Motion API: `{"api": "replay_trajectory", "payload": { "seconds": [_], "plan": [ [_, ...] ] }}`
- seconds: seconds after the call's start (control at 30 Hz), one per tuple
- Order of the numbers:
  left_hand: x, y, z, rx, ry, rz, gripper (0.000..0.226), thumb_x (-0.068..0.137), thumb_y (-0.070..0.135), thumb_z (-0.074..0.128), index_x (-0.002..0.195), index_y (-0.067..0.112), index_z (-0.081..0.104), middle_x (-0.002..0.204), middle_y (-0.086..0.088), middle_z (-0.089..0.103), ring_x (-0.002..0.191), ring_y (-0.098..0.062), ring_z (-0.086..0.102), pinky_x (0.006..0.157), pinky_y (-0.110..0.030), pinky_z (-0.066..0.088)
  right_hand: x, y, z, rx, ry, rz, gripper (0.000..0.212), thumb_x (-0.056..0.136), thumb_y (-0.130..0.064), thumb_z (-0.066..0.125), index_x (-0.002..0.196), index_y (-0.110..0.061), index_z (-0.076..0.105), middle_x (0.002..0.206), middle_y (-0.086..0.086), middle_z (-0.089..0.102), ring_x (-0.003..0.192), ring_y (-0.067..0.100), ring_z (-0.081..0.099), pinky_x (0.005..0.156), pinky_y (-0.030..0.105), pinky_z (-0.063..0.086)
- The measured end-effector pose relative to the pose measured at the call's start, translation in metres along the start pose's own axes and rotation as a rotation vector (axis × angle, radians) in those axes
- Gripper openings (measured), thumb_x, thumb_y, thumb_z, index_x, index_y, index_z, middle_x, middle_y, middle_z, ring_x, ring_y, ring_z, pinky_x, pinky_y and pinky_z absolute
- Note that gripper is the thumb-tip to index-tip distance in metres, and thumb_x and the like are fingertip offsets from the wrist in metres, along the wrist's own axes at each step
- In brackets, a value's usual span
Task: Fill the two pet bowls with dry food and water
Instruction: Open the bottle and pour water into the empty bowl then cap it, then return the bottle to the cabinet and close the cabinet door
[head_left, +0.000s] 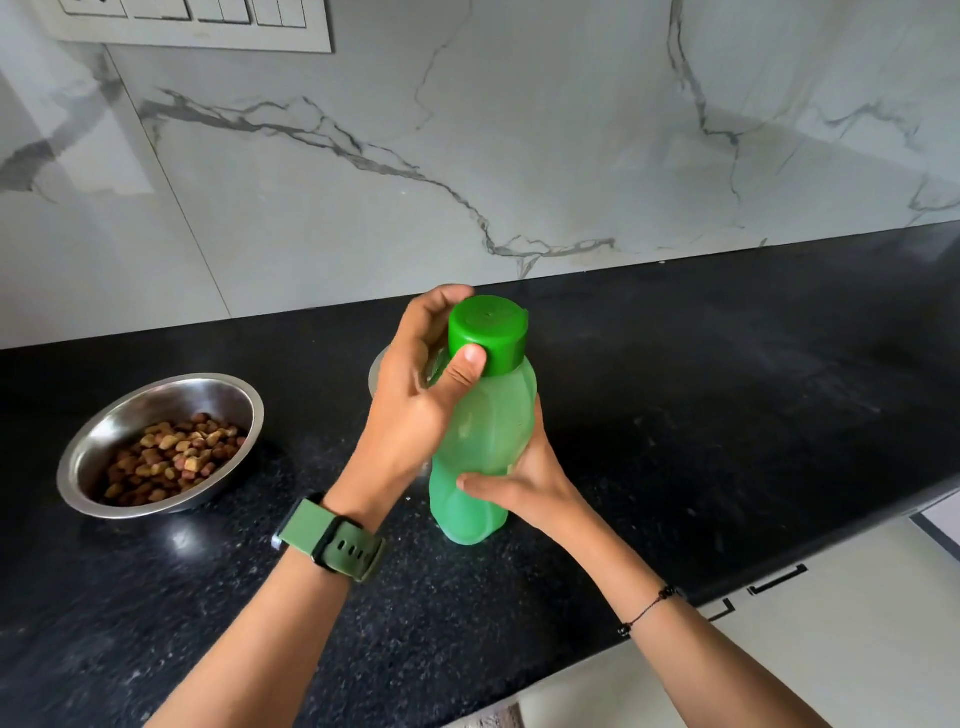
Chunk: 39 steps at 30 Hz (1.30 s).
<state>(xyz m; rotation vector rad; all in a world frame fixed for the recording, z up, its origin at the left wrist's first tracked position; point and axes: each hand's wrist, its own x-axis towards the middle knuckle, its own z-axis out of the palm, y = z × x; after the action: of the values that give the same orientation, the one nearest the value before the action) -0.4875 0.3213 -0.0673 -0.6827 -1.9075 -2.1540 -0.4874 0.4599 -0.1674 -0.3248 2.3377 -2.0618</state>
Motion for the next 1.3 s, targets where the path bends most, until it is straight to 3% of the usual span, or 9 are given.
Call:
{"api": "replay_trajectory", "payload": {
  "seconds": [0.13,0.27,0.47,0.6,0.73,0.9,1.0,1.1,1.3],
  "plan": [
    [0.009,0.008,-0.009,0.094,-0.211,-0.067,0.053,0.071,0.042,0.065,0.117,0.025,0.047,0.104,0.006,0.061,0.096,-0.005,0.060,0.084,-0.020,0.048,0.000,-0.002,-0.003,0.020,-0.080,-0.021,0.098,0.054,-0.022,0.077,0.137,-0.019,0.024,0.130,0.014,0.048,0.119,0.021,0.052,0.095,0.033,0.048],
    [0.017,0.013,-0.003,0.232,-0.202,-0.093,0.056,0.060,0.038,0.076,0.107,0.026,0.048,0.093,0.005,0.061,0.084,-0.008,0.060,0.079,-0.026,0.051,0.001,-0.011,-0.006,0.063,-0.144,0.025,0.103,0.057,-0.016,0.076,0.141,0.000,0.019,0.125,0.014,0.051,0.112,0.013,0.057,0.086,0.022,0.048],
    [0.033,0.027,-0.014,0.314,-0.349,-0.127,0.050,0.064,0.027,0.079,0.107,0.020,0.054,0.093,0.002,0.061,0.084,-0.009,0.060,0.078,-0.029,0.051,0.004,-0.028,-0.014,0.086,-0.265,0.094,0.097,0.055,-0.004,0.075,0.137,0.004,0.024,0.110,0.003,0.058,0.100,0.008,0.062,0.079,0.022,0.050],
    [0.036,0.043,-0.015,0.301,-0.357,-0.174,0.071,0.072,0.026,0.069,0.132,0.025,0.032,0.107,0.011,0.055,0.089,0.006,0.060,0.083,-0.016,0.051,0.004,-0.057,-0.018,0.083,-0.235,0.054,0.092,0.053,-0.014,0.075,0.133,0.000,0.033,0.109,0.005,0.062,0.099,0.014,0.063,0.078,0.026,0.052],
    [0.040,0.075,-0.015,0.291,-0.345,-0.170,0.089,0.074,0.034,0.072,0.143,0.024,0.016,0.116,0.017,0.052,0.097,0.014,0.059,0.077,-0.010,0.051,0.018,-0.127,-0.029,0.108,-0.218,-0.106,0.083,0.059,-0.011,0.071,0.133,0.001,0.037,0.110,0.004,0.066,0.100,0.020,0.066,0.077,0.030,0.054],
    [0.078,0.151,-0.013,0.444,-0.267,-0.031,0.086,0.067,0.053,0.073,0.138,0.028,0.031,0.114,0.012,0.060,0.099,0.002,0.062,0.082,-0.019,0.055,0.048,-0.241,-0.053,0.060,-0.087,-0.343,0.086,0.048,-0.018,0.074,0.127,-0.006,0.043,0.104,0.009,0.067,0.095,0.019,0.068,0.073,0.026,0.054],
    [0.110,0.211,-0.008,0.454,-0.214,0.080,0.075,0.067,0.051,0.072,0.131,0.028,0.041,0.111,0.005,0.066,0.099,-0.008,0.066,0.083,-0.033,0.058,0.065,-0.313,-0.064,0.002,-0.052,-0.501,0.076,0.046,-0.018,0.076,0.118,-0.010,0.052,0.101,0.008,0.070,0.094,0.023,0.069,0.074,0.033,0.056],
    [0.144,0.277,0.000,0.432,-0.234,0.172,0.063,0.070,0.044,0.067,0.126,0.024,0.047,0.109,0.004,0.068,0.093,-0.009,0.070,0.075,-0.027,0.059,0.080,-0.384,-0.073,-0.035,-0.003,-0.637,0.061,0.049,-0.010,0.081,0.106,-0.016,0.059,0.099,0.004,0.072,0.093,0.022,0.070,0.079,0.037,0.057],
    [0.221,0.375,0.018,0.432,-0.088,0.209,0.025,0.090,0.034,0.058,0.102,0.012,0.060,0.093,-0.005,0.069,0.083,-0.021,0.069,0.068,-0.031,0.055,0.110,-0.499,-0.080,-0.349,0.194,-0.716,0.064,0.084,-0.045,0.059,0.137,-0.020,0.033,0.122,-0.007,0.055,0.100,0.009,0.057,0.073,0.021,0.050]
  ]
}}
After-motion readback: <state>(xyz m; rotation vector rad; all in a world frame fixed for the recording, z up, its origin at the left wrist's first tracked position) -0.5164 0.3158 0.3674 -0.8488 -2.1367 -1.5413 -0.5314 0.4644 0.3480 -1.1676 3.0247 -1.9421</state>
